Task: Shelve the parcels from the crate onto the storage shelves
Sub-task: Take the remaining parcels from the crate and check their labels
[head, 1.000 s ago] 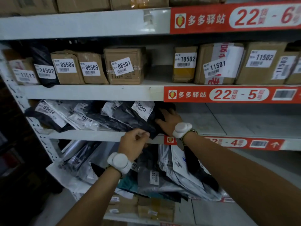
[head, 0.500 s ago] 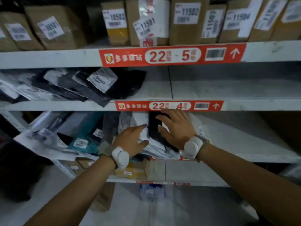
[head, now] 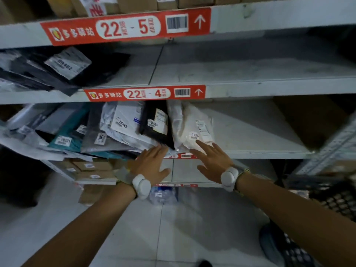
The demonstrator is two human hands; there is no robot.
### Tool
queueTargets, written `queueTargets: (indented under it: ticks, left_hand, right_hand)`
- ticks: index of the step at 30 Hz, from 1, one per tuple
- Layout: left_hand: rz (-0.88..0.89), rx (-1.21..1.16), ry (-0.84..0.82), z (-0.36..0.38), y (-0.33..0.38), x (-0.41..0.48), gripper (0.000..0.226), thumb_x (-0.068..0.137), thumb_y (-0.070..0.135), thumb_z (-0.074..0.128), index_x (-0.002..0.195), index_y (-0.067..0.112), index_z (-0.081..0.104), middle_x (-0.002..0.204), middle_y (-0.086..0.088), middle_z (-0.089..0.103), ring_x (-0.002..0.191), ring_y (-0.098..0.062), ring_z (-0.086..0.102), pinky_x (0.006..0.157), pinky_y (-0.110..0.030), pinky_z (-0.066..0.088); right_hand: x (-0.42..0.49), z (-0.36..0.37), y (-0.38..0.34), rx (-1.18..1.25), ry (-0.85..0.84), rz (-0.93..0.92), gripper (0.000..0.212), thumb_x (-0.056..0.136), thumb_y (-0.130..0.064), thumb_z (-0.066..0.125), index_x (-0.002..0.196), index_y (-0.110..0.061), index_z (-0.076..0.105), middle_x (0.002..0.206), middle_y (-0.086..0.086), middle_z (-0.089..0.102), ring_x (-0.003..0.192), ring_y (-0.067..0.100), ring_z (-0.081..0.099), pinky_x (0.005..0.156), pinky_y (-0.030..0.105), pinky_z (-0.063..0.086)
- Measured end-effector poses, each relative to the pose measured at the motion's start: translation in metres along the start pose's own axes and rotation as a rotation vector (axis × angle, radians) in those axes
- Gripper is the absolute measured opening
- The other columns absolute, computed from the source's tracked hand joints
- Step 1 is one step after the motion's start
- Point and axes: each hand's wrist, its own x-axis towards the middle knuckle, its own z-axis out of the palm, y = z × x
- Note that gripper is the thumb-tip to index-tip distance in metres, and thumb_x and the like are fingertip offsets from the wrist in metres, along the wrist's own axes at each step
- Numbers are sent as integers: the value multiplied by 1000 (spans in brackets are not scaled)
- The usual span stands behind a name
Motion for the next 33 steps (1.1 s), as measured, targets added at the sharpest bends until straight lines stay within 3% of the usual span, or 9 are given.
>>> queueTargets:
  ticks: [4, 11, 13, 16, 23, 26, 28, 33]
  left_hand:
    - [34, 45, -19, -4, 34, -12, 77, 91, 51, 55, 155, 26, 20, 161, -3, 25, 146, -24, 26, 118, -36, 22]
    - [34, 107, 49, 6, 86, -57, 71, 93, 50, 52, 154, 27, 24, 158, 1, 31, 143, -22, 32, 115, -36, 28]
    - [25, 65, 25, 20, 107, -74, 63, 93, 49, 51, 150, 29, 32, 147, 0, 47, 129, -23, 49, 105, -36, 41]
    - [14, -64, -76, 46, 136, -89, 41, 90, 51, 53, 128, 34, 53, 123, 1, 66, 107, -26, 64, 87, -35, 52]
    - [113, -267, -149, 84, 223, -104, 31, 87, 52, 56, 112, 35, 63, 114, 4, 70, 102, -24, 65, 86, -37, 53]
    - [132, -245, -172, 90, 255, -93, 31, 89, 52, 55, 113, 34, 62, 113, 5, 70, 101, -22, 64, 85, -35, 53]
    - [144, -235, -192, 94, 280, -83, 33, 91, 51, 56, 117, 32, 61, 113, 5, 70, 101, -21, 65, 84, -33, 52]
    - [157, -235, -258, 121, 359, -40, 39, 92, 49, 56, 126, 29, 53, 105, 5, 70, 98, -21, 64, 80, -33, 52]
  right_hand:
    - [-36, -3, 19, -24, -62, 23, 74, 97, -40, 55, 155, -36, 10, 166, 0, 8, 152, 28, 15, 122, 47, 4]
    - [-102, -20, 13, -94, -186, 136, 73, 97, -42, 52, 156, -32, 10, 165, 3, 15, 151, 27, 18, 124, 48, 10]
    - [-134, -16, 11, -109, -254, 196, 76, 96, -43, 53, 157, -28, 11, 162, 5, 22, 148, 29, 24, 121, 48, 17]
    - [-185, -6, 14, -60, -351, 315, 78, 94, -42, 55, 156, -28, 11, 157, 6, 32, 139, 34, 38, 112, 47, 35]
    - [-300, 6, 62, 36, -542, 520, 69, 95, -38, 54, 155, -25, 22, 152, 8, 40, 130, 33, 51, 99, 40, 48]
    - [-338, 13, 95, 90, -546, 611, 55, 94, -38, 53, 144, -22, 38, 137, 10, 55, 117, 34, 59, 90, 37, 51]
    - [-358, 17, 118, 121, -518, 665, 55, 94, -36, 54, 144, -21, 37, 134, 9, 56, 116, 32, 59, 83, 31, 47]
    - [-406, 35, 190, 103, -535, 706, 72, 94, -38, 55, 155, -22, 19, 151, 9, 44, 130, 31, 51, 100, 38, 47]
